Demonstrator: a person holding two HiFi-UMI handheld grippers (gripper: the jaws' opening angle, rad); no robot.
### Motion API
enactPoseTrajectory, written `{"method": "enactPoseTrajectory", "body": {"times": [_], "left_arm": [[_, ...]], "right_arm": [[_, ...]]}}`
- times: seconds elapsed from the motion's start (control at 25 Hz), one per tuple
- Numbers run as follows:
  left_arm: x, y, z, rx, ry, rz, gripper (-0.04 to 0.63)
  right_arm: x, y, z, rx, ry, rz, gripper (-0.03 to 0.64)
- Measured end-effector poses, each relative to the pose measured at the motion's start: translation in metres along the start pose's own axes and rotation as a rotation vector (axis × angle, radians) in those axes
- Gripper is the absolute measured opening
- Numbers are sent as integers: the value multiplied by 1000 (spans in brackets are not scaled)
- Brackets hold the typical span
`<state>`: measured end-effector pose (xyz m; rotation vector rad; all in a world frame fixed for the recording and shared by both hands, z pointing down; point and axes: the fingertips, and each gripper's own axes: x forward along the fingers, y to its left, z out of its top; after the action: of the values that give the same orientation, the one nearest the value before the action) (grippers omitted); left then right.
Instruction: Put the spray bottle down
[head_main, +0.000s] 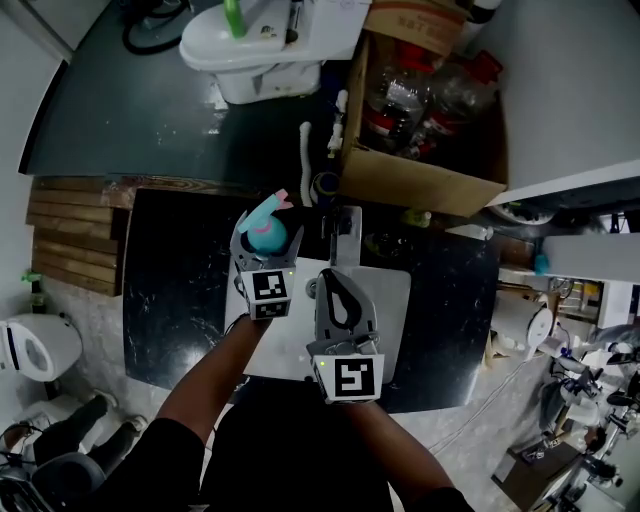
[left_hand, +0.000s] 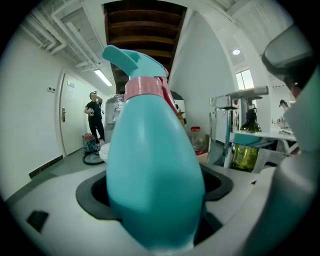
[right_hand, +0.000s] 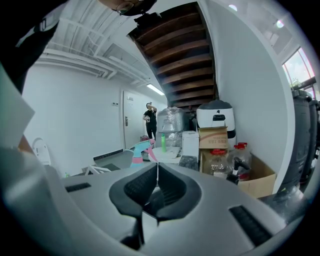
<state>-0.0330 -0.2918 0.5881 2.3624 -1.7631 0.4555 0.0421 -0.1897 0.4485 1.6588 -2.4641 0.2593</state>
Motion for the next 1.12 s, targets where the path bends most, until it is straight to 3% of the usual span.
{"method": "enactPoseTrajectory", "body": {"times": [0.6, 0.84, 1.12], "left_arm": [[19, -27, -16, 80, 40, -66, 453], [25, -32, -14, 46, 61, -89, 453], [23, -35, -15, 81, 56, -96, 454]], "right_arm": [[-11, -9, -16, 20, 37, -4, 17], [-12, -7, -19, 24, 43, 11, 17], [-11, -8, -19, 25, 47, 18, 17]]}}
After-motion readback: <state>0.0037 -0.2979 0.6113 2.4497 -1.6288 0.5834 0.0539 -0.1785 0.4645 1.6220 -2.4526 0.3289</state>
